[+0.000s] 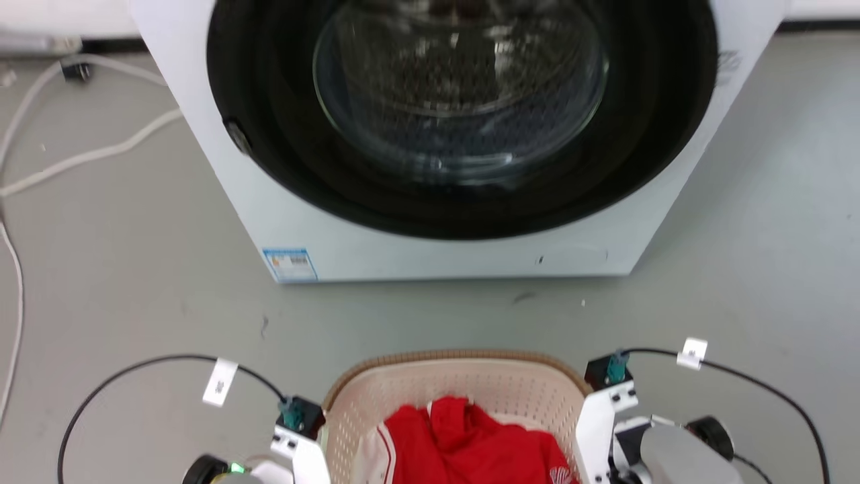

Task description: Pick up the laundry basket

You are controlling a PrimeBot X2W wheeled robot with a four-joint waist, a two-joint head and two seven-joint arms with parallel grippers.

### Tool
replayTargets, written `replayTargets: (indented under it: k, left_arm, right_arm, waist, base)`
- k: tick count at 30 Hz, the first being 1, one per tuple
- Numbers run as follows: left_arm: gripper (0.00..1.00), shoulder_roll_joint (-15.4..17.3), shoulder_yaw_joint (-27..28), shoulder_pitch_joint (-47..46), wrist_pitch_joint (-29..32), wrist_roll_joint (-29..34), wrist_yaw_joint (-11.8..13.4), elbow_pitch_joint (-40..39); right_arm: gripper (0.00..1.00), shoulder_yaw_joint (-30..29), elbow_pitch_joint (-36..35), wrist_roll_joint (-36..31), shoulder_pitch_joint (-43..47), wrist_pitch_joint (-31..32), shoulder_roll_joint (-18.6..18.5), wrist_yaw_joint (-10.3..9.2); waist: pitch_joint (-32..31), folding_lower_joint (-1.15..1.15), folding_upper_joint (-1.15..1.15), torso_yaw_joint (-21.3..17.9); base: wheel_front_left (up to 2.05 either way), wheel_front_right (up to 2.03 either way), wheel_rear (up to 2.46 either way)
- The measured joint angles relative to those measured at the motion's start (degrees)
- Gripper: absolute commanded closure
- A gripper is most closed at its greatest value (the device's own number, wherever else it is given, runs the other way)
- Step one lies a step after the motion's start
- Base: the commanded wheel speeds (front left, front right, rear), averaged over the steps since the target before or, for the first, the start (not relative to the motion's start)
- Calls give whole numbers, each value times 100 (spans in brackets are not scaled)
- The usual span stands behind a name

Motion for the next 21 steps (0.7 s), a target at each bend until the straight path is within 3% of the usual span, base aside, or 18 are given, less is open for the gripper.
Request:
replayTargets:
  k: [10, 21]
  left_arm:
    - [100, 90, -166, 411, -55, -277, -9, -54]
    - [100, 283, -278, 643, 169, -552, -9, -258]
  right_arm:
    - [100, 332, 2, 420, 376, 119, 0, -1]
    - [100, 730, -69, 725, 496, 416, 11, -1]
  waist:
    - [-895, 0, 0, -40]
    - [-1154, 1, 0, -127]
  base:
    - [0, 0, 0]
    - [0, 0, 0]
